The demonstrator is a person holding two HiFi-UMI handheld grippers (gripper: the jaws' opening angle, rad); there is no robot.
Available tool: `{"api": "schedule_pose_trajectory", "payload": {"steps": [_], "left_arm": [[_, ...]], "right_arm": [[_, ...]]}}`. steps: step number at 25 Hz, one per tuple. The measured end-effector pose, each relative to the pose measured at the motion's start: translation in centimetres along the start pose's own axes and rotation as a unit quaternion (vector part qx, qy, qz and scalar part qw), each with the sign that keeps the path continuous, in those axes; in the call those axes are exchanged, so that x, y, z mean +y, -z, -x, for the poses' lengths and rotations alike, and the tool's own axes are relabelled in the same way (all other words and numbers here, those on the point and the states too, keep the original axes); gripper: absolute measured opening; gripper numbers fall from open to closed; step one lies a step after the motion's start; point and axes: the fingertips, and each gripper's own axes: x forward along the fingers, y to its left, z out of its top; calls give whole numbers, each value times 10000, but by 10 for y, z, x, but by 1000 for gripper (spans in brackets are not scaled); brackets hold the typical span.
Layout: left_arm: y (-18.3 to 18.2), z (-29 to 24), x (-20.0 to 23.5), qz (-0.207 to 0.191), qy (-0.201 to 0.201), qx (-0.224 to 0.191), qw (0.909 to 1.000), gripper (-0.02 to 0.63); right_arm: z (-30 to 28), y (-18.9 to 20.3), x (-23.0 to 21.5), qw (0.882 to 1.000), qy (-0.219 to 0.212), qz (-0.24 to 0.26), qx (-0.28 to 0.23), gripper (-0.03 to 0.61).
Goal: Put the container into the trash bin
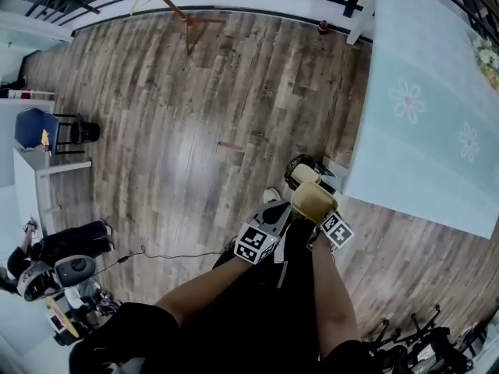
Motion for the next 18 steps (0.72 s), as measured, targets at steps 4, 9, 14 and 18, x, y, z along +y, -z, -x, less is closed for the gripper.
{"api": "schedule_pose_trajectory", "payload": {"steps": [4,9,14,18], "left_arm": [[38,-13,-12,53,156,258,9995,14],[68,-14,-27,219,255,476,9983,14],[72,-5,-30,362,312,303,9984,14],[69,-5,-34,621,282,170,9975,14]], "right_arm": [[-36,17,-9,10000,52,-1,7,40],[-69,19,-13,9991,-13,-411,-44,40],[-93,21,-16,9995,-43,-299,35,91],[-94,28,-19,9998,-84,-78,150,92]]}}
